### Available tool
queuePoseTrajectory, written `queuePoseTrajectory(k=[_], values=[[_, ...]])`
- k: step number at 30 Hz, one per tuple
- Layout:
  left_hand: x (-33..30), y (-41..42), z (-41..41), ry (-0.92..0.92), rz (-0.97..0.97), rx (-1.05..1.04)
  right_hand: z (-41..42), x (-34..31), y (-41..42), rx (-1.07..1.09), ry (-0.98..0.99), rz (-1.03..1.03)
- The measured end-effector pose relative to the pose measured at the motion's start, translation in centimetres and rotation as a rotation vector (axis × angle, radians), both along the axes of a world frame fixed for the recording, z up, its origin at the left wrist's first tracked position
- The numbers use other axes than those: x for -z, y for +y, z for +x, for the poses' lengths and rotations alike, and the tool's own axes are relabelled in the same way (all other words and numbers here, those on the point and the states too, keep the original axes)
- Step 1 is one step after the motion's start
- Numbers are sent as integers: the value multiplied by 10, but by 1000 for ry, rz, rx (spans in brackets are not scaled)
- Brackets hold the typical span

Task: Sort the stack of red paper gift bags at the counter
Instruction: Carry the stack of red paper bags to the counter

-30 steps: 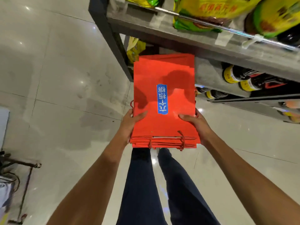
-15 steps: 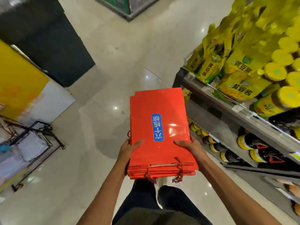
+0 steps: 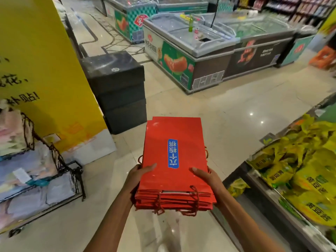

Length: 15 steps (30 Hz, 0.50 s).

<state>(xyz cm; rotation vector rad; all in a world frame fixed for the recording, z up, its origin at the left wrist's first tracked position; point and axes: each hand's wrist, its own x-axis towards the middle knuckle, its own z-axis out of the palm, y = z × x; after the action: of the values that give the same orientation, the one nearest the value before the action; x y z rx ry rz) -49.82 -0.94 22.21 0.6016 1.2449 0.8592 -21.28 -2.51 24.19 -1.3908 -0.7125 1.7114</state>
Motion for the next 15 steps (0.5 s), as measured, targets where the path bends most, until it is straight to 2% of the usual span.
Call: queuePoseTrajectory(k=[9,15], values=[[-20,107,-32,9,44,-73,-35,-16,120,-62,47,54],[-11,206,-36,16,32,-112,-38,-13,231,-83,48,41]])
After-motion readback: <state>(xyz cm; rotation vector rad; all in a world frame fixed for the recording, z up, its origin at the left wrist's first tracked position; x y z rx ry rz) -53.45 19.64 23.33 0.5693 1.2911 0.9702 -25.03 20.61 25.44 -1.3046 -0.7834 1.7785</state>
